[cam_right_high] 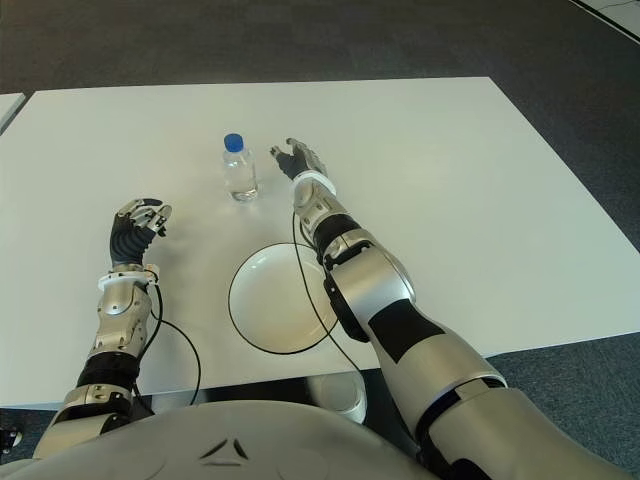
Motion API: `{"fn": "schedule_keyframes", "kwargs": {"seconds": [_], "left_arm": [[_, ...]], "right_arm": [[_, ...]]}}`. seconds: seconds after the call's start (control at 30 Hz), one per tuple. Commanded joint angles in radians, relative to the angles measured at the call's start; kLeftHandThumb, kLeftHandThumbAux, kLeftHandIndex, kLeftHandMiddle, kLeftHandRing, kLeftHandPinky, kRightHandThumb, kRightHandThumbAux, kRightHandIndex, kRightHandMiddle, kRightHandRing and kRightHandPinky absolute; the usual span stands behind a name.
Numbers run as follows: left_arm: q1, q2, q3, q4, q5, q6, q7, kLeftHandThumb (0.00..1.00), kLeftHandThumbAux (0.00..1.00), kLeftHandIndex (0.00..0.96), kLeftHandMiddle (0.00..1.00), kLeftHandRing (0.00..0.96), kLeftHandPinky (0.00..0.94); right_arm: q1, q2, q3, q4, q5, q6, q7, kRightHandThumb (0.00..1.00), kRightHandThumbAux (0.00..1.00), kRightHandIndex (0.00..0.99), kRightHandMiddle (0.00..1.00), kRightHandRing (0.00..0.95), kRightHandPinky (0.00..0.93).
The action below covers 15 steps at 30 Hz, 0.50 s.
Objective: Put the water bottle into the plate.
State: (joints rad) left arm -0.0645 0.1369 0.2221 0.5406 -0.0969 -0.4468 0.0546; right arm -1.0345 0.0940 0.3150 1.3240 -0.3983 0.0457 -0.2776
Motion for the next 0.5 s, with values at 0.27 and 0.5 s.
{"fn": "schedule_keyframes", "kwargs": {"seconds": [0.27, 0.5], "left_arm": [[-0.024, -0.013, -0.003, 0.052, 0.021, 0.038, 0.032, 0.711, 0.71, 0.438, 0.722, 0.699, 0.659], [-0.022, -0.022, -0.003, 0.041, 0.02, 0.049, 0.043, 0.71, 0.711, 0.437, 0.719, 0.696, 0.662]], "right_arm": [[-0.048, 0.195, 0.022, -0.108, 0.028, -0.209, 0.0, 0.574, 0.128, 0.0, 0.0, 0.0, 0.0], [-0.095, 0.15, -0.088, -0.128, 0.119, -0.247, -0.118, 0.591, 0.234, 0.0, 0.0, 0.0, 0.014]]}}
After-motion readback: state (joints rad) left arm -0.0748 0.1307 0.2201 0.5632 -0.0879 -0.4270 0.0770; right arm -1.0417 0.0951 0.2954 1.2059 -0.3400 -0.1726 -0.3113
